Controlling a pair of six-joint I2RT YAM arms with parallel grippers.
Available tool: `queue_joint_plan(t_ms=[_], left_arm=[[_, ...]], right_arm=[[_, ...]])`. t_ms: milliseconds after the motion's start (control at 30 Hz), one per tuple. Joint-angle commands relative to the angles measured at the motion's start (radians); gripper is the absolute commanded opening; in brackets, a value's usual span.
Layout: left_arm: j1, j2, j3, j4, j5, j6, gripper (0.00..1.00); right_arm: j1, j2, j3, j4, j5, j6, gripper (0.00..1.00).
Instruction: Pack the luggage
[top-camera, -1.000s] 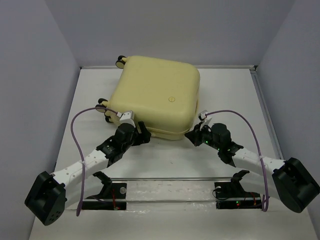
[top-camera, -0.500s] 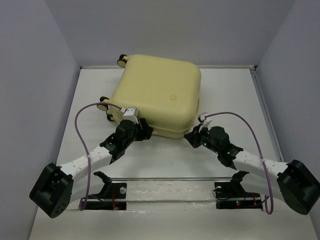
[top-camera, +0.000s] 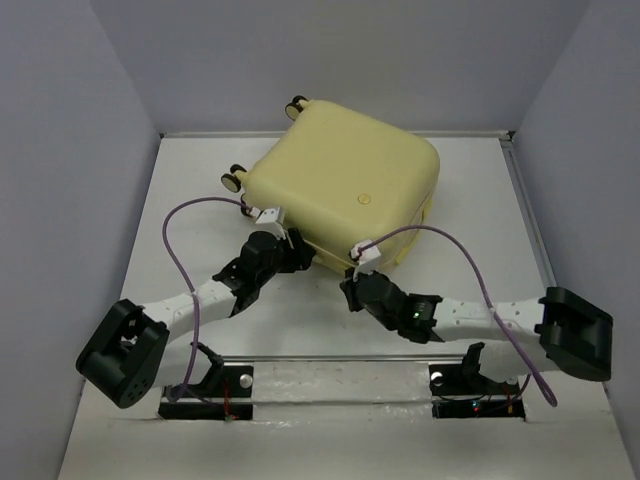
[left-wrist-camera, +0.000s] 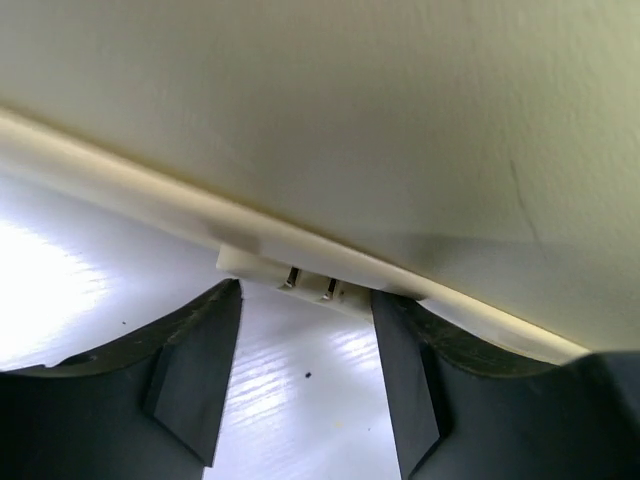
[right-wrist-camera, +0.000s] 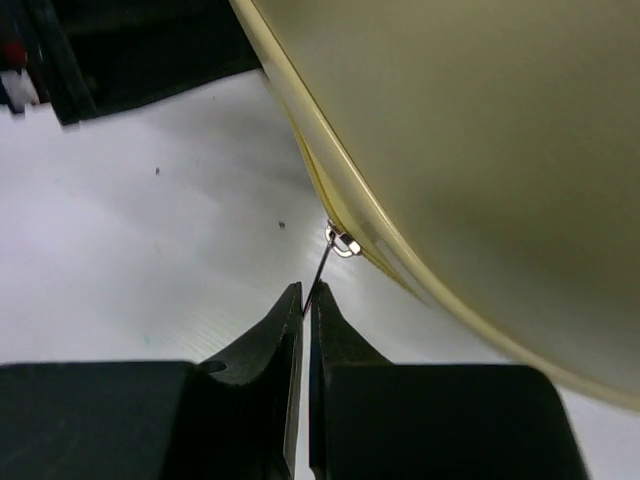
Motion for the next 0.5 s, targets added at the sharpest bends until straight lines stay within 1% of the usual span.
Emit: queue_joint_plan(t_ms=[0,33,100,133,167,200,233,267,300,333,367,433,467], left_arm=[[-0.037,0.024,0.062,0.139,0.040,-0.061,0.64],[-0.034,0.004,0.071,0.121,0.033,-0.056,0.64],[-0.024,-0.034,0.088,0.006,-0.010,-0.046,0.66],[-0.013,-0.062,0.098,-0.040,-0.015,-0.044,0.67],[0.021,-0.129,0.124,-0.145,-0.016,-0.043,0.69],[0.044,-0.165,0.140,-0.199,-0.018,-0.049,0.76],[0.071,-0.233,0.154,-0.242,-0.004,-0.053,0.79],[0.142,-0.264,0.190,-0.322,0.014,-0.061,0.83],[0.183,-0.288,0.215,-0.359,0.037,-0.069,0.85],[0.220,-0.306,0.239,-0.387,0.095,-0.079,0.89],[0.284,-0.327,0.293,-0.431,0.114,-0.085,0.90],[0.337,-0.322,0.350,-0.462,0.142,-0.095,0.95],[0.360,-0.287,0.409,-0.502,0.145,-0.095,0.97]], right_arm=[[0.094,0.222,0.215,0.139,0.014,0.039,0.07],[0.094,0.253,0.267,0.159,0.050,0.013,0.07],[0.094,0.288,0.294,0.187,0.095,0.005,0.07],[0.082,0.281,0.292,0.191,0.084,0.011,0.07],[0.064,0.267,0.259,0.208,0.072,0.020,0.07],[0.051,0.232,0.234,0.214,0.046,0.031,0.07],[0.038,0.215,0.208,0.214,0.029,0.052,0.07],[0.018,0.195,0.158,0.216,0.015,0.061,0.07],[0.018,0.175,0.136,0.219,0.006,0.068,0.07],[0.002,0.138,0.116,0.217,-0.018,0.072,0.07],[-0.007,0.124,0.087,0.217,-0.035,0.075,0.07],[-0.019,0.101,0.065,0.216,-0.066,0.082,0.07],[-0.019,0.089,0.061,0.213,-0.077,0.078,0.07]])
